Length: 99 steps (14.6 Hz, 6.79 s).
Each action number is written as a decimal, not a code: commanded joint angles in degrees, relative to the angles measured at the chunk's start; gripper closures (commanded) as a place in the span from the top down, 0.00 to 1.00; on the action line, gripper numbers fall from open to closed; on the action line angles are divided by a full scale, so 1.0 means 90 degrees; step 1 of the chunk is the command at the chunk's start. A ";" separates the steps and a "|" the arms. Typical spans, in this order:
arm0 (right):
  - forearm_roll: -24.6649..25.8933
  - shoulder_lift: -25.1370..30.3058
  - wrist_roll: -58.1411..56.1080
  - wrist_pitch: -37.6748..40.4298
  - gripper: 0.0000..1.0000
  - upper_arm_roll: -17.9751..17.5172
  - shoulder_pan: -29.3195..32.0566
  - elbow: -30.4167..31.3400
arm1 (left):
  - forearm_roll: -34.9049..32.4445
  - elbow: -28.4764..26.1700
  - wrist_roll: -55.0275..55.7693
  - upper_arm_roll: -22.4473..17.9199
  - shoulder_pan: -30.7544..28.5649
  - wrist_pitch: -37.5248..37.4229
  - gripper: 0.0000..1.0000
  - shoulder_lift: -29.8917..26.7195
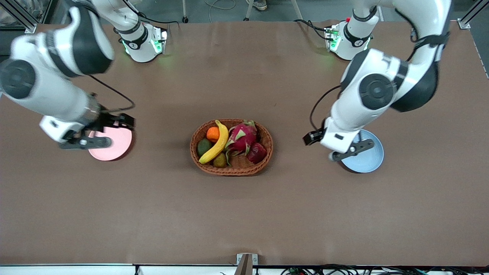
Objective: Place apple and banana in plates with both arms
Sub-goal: 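Lower the right gripper to the banana while the left gripper reaches the dragon fruit, then close the right gripper on the banana while the left gripper grips the dragon fruit, then carry the banana toward the pink plate while the left gripper carries the dragon fruit, then lower the banana onto the pink plate while the left gripper releases the dragon fruit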
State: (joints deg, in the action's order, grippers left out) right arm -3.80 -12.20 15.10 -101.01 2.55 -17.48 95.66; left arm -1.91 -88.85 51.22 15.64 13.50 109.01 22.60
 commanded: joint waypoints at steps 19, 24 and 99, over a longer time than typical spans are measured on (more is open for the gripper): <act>-0.1569 -0.3048 0.6252 -0.2009 0.79 0.0059 -0.1886 -0.1175 | -0.0051 0.0184 0.4827 -0.0049 0.1498 0.2810 1.00 0.2225; -0.1579 -0.3097 0.6252 -0.2000 0.78 0.0059 -0.1885 -0.1175 | -0.0061 0.0224 0.4817 -0.0049 0.1498 0.2819 1.00 0.2401; 0.0169 -0.0783 -0.2615 -0.2830 0.43 0.0284 0.2226 0.3082 | -0.1155 -0.0092 -0.1813 0.1132 -0.2731 -0.1348 1.00 -0.0841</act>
State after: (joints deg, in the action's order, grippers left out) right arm -3.18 -19.10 -8.32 -125.37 5.21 2.43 122.24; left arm -11.71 -95.35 36.72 24.25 -10.87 102.72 14.53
